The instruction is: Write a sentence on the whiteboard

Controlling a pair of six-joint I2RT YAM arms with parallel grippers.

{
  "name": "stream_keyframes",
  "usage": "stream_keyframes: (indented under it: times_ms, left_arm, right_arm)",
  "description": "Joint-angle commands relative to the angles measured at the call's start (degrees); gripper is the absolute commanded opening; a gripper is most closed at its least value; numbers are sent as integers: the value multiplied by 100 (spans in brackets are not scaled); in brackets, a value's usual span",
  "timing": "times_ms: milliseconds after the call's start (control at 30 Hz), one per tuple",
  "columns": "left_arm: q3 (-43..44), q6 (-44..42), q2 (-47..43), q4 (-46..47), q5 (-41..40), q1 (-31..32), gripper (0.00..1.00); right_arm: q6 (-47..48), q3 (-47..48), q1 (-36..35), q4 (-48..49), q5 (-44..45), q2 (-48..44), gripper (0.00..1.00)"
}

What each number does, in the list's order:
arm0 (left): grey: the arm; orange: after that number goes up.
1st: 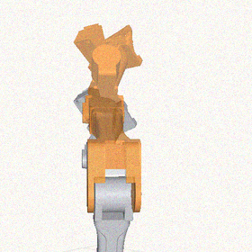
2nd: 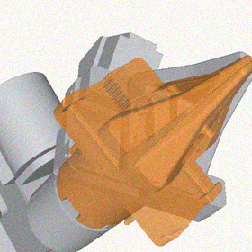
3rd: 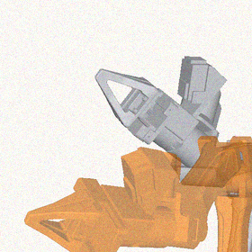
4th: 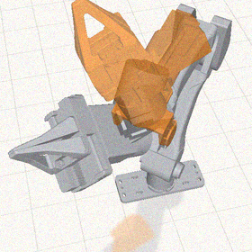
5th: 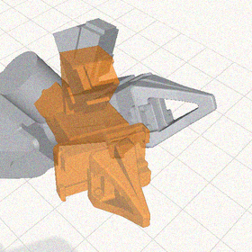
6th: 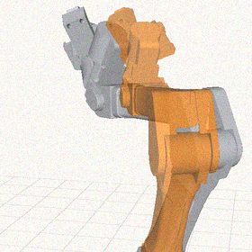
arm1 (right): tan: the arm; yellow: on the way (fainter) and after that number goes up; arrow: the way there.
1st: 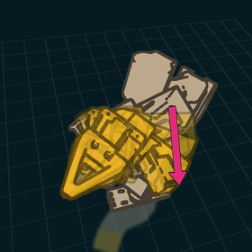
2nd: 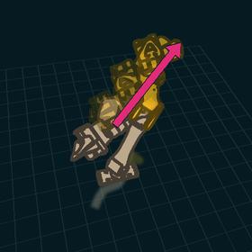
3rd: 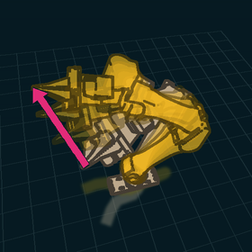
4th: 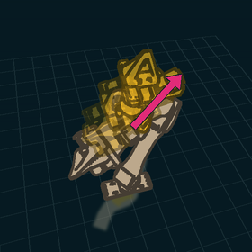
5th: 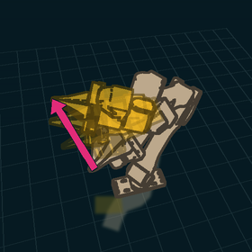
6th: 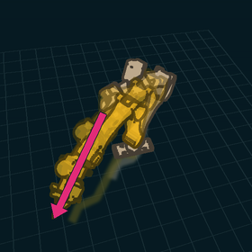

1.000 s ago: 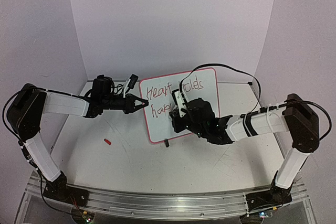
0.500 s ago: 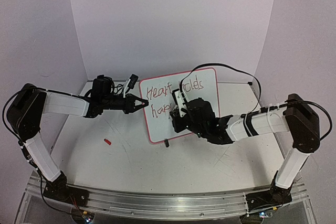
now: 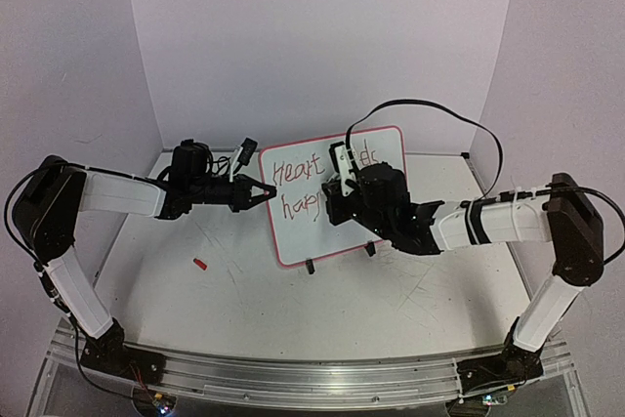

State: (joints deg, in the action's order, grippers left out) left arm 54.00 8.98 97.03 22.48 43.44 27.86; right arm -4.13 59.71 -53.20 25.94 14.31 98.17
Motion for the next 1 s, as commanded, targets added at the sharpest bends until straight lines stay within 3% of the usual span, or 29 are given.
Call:
stream_keyframes:
  times_ms: [0, 367, 733, 967]
  left_arm:
    - [67, -756, -14, -271, -907, -70, 0]
    - [78, -767, 3, -277, -907, -70, 0]
    - [75, -776, -9, -279, -922, -66, 0]
    - [92, -775, 8, -287, -916, -72, 0]
  right_arm:
    - [167, 348, 48, 170, 61, 140, 0]
    - [106, 418, 116, 169, -61, 288, 0]
    - [131, 263, 139, 242, 579, 227, 0]
    - [16, 19, 128, 179, 501, 107, 0]
